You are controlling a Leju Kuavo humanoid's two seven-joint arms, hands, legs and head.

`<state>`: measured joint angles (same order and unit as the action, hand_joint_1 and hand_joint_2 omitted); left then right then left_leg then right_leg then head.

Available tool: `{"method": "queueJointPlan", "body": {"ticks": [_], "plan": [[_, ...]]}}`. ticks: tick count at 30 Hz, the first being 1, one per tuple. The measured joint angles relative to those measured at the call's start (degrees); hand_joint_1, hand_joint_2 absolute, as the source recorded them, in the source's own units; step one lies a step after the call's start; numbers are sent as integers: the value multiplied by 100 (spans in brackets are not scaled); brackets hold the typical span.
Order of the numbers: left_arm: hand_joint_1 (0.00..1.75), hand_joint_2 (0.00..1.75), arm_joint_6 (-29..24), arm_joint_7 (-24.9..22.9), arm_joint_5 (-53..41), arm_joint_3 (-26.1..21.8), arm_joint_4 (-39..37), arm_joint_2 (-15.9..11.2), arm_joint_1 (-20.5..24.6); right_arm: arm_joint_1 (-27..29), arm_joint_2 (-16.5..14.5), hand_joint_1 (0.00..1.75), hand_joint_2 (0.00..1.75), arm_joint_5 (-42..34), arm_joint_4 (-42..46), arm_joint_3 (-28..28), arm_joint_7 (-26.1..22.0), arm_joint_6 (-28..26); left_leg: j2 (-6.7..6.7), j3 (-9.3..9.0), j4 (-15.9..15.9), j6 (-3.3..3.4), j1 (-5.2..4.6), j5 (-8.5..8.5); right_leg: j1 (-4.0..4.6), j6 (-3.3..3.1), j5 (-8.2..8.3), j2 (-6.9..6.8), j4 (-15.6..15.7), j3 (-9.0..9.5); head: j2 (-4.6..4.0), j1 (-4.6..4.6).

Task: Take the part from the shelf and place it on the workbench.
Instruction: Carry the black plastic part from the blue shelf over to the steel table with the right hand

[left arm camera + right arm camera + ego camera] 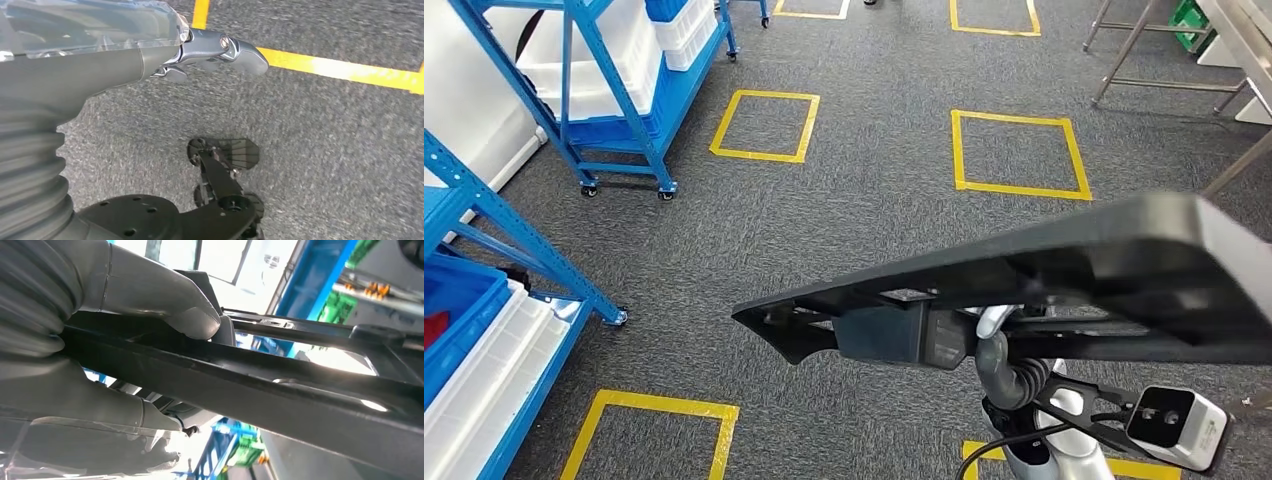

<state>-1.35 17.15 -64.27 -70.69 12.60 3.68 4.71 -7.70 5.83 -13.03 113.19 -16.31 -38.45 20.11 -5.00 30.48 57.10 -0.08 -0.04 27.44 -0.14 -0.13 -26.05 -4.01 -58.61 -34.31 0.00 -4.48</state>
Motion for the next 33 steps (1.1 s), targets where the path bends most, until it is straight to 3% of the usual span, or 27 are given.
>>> {"method": "queueJointPlan", "body": {"ticks": [2, 4, 6, 7, 8, 9, 10, 11, 13, 15, 18, 20, 22, 23, 24, 25, 26, 28, 30, 33], "plan": [[0, 175, -1, 26, 3, -1, 0, 2, 15, -69, -16, 171, 175, -106, -35, -46, 96, -49, -84, -21, -1, -68, 2, 26, 6, -62, 23, 130, 10, -7, 0, -1], [0, 175, -1, 44, 8, -2, 0, 4, 34, -121, -51, 171, 175, -186, -60, -86, 164, -62, 62, 26, 172, -126, 29, 176, -15, -132, 50, 243, 45, 6, 0, -2], [0, 175, 1, 49, 15, -1, -1, 4, 34, -173, -104, 171, 175, -260, -94, -137, 214, -48, 336, 306, 824, -157, 53, 539, -18, -187, 66, 363, 61, 11, 0, 0], [0, 175, 3, 49, 18, -1, -1, 5, 25, -190, -129, 171, 175, -298, -119, -160, 238, -34, 408, 508, 1248, -162, 58, 721, -9, -202, 68, 433, 57, 6, 0, -1], [0, 175, 7, 49, 21, -1, -1, 5, 15, -196, -147, 171, 175, -336, -144, -180, 260, -14, 436, 679, 1584, -164, 58, 825, 2, -207, 69, 509, 52, 4, 0, -1], [0, 175, 10, 50, 24, -2, -1, 6, 7, -198, -161, 171, 175, -376, -175, -196, 276, 9, 448, 768, 1728, -161, 58, 813, 12, -209, 69, 584, 44, 3, 0, -2], [0, 175, 14, 51, 29, -2, -1, 6, 4, -201, -175, 171, 175, -416, -205, -208, 286, 34, 458, 748, 1631, -150, 58, 682, 17, -209, 69, 660, 33, 4, 0, -2], [0, 175, 17, 54, 34, -2, -1, 6, 6, -206, -194, 171, 175, -464, -236, -219, 291, 62, 496, 621, 1308, -132, 58, 459, 18, -205, 66, 735, 20, 5, 0, -2], [0, 175, 20, 62, 42, -2, -1, 6, 12, -223, -229, 171, 175, -564, -290, -230, 295, 123, 718, 287, 492, -88, 65, 77, 17, -183, 61, 870, -11, -4, 0, -2], [0, 175, 24, 74, 44, -2, -1, 6, 20, -236, -255, 171, 175, -649, -347, -235, 296, 179, 876, 123, 108, -53, 57, -24, 3, -124, 73, 982, -22, -37, 0, -2], [0, 175, 31, 97, 55, -2, 1, 9, 48, -238, -266, 171, 175, -730, -432, -232, 294, 226, 757, 97, 37, 30, 56, -64, -13, -14, 111, 1093, 5, -76, 0, -2], [0, 175, 36, 111, 60, -2, 1, 15, 67, -255, -266, 171, 175, -789, -489, -217, 290, 253, 634, 83, -39, 91, 79, -120, 0, 26, -42, 871, -221, -194, 0, -1], [0, 175, 39, 120, 59, -3, 1, 17, 60, -286, -266, 171, 175, -854, -562, -204, 288, 275, 498, 83, -56, 116, 62, -133, -8, 55, -399, 552, -888, -512, 0, 1], [0, 175, 40, 122, 59, -4, 2, 16, 48, -308, -267, 171, 175, -890, -612, -203, 293, 292, 421, 87, -53, 120, 54, -130, -19, 70, -538, 479, -1242, -684, 0, 0], [0, 175, 43, 122, 59, -5, 1, 16, 39, -333, -268, 171, 175, -930, -663, -203, 306, 312, 345, 89, -49, 120, 48, -123, -27, 83, -577, 444, -1449, -783, 0, 0], [0, 175, 50, 121, 60, -5, 1, 16, 36, -368, -270, 171, 175, -965, -707, -203, 324, 338, 271, 89, -46, 117, 46, -116, -34, 91, -506, 422, -1439, -776, 0, 0], [0, 175, 61, 122, 60, -6, 0, 17, 38, -410, -272, 171, 175, -994, -741, -203, 343, 362, 204, 85, -41, 108, 46, -106, -39, 93, -348, 388, -1204, -650, 0, 0], [0, 175, 81, 126, 63, -6, 1, 22, 49, -500, -274, 171, 175, -1032, -766, -203, 367, 391, 99, 67, -25, 74, 30, -77, -20, 66, -48, 165, -437, -237, 0, 0], [0, 175, 95, 140, 69, -7, 2, 25, 54, -581, -277, 171, 175, -1052, -773, -203, 373, 413, 13, 51, -8, 15, 6, -43, 21, 0, 38, 3, -12, -24, 0, -1], [0, 175, 120, 171, 67, -8, 1, 25, 62, -642, -278, 171, 175, -1047, -777, -203, 377, 456, -94, 25, 12, -85, 12, 6, 35, -99, 40, 152, 27, -39, 0, -1]]}}
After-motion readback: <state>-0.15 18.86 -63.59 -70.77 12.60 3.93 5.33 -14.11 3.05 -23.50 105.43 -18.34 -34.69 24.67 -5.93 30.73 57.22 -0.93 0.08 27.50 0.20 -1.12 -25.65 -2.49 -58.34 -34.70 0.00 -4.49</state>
